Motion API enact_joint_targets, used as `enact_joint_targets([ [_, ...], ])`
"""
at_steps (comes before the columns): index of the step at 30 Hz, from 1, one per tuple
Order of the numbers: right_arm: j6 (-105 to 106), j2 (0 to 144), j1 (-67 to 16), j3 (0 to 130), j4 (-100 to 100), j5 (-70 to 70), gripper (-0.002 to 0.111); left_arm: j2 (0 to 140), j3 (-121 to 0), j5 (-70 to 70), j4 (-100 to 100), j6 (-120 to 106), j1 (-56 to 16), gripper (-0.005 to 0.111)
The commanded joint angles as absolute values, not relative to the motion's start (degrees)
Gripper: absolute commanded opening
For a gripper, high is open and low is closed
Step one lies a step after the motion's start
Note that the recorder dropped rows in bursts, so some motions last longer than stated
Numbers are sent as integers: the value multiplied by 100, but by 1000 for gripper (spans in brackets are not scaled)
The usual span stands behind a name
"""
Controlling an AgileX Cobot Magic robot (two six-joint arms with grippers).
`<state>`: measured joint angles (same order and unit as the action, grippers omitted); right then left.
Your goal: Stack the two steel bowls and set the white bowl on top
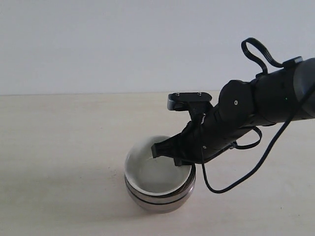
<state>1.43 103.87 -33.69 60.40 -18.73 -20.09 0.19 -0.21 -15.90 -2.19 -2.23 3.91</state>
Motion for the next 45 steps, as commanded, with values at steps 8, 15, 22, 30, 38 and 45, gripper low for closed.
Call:
enact_joint_targets([
  [8,247,10371,-3385,6066,-1874,-1828,47,0,0,-1589,-202,-259,405,4],
  [15,323,10371,-3385,6066,-1874,-1699,43,0,0,-1589,-202,-259,405,4],
  [22,465,10279,-3385,6066,-1874,-1545,43,0,0,-1589,-202,-259,405,4],
  [30,810,10059,-3385,6066,-1863,-1330,43,0,0,-1589,-202,-259,405,4],
  [38,993,9899,-3385,6066,-1850,-1288,43,0,0,-1589,-202,-259,405,4],
  [45,1042,9728,-3385,6066,-1850,-1205,43,0,0,-1589,-202,-259,405,4],
])
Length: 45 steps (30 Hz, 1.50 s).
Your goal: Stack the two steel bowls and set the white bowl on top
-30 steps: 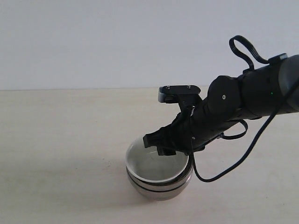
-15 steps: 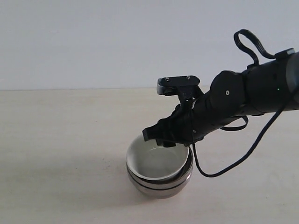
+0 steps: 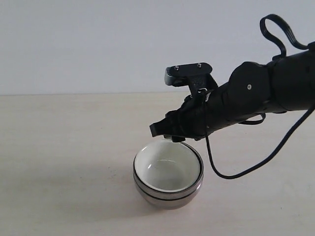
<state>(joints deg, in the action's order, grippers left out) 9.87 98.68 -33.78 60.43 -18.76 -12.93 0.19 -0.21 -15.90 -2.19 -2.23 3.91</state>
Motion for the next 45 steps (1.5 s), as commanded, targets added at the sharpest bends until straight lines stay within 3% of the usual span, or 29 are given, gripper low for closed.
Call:
enact_joint_targets([
  [1,1042,9717,-3385,6066,-1850,-1205,43,0,0,-1589,-202,-259,405,4],
  [13,1082,9704,-3614,6066,-1998,-1789,41,0,0,-1589,-202,-259,405,4],
  [19,1082,9782,-4133,6066,-2082,-1501,0,0,0,-1589,-202,-259,405,4],
  [27,1048,10069,-4521,6066,-2132,-1292,0,0,0,-1589,-202,-259,405,4],
  [45,1026,10452,-4521,6066,-2132,-1312,0,0,0,-1589,-202,-259,405,4],
])
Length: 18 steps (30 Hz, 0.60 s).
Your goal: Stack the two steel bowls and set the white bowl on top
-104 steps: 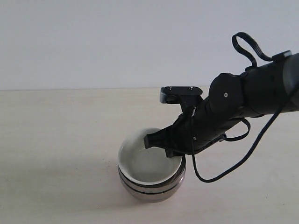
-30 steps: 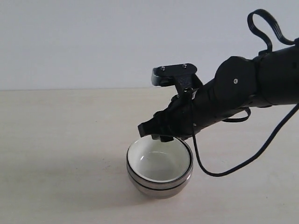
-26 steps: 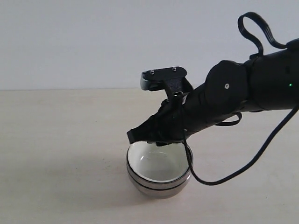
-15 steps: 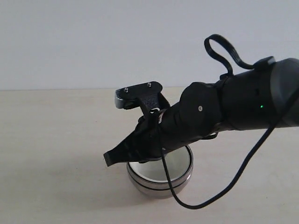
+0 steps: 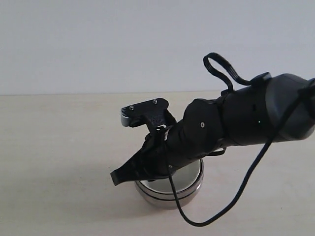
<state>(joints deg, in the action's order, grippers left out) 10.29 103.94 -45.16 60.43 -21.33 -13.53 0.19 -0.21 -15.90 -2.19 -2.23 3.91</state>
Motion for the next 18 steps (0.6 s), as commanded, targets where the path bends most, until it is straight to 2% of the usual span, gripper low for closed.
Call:
enact_joint_targets([
  [1,1026,10452,-4521,6066,-2120,-1312,0,0,0,-1589,-202,-259,405,4],
  [13,1241,9702,-4510,6066,-1886,-1208,0,0,0,-1589,-202,-259,405,4],
  [18,1059,9361,-3959,6066,-1845,-2183,0,0,0,-1589,-202,-259,405,4],
])
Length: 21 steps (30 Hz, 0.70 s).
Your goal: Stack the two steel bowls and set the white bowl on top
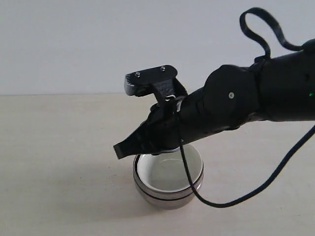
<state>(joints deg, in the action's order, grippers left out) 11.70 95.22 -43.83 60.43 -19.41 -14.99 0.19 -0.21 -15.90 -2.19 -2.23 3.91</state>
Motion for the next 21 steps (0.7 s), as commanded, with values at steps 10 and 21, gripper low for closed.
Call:
enact_joint_targets([
  [10,526,9383,-3027,6066,-1320,-3192,0,0,0,-1589,-202,-259,405,4],
  [21,451,9724,-3027,5931,-1269,-2943,0,0,0,-1589,-202,-259,405,4],
])
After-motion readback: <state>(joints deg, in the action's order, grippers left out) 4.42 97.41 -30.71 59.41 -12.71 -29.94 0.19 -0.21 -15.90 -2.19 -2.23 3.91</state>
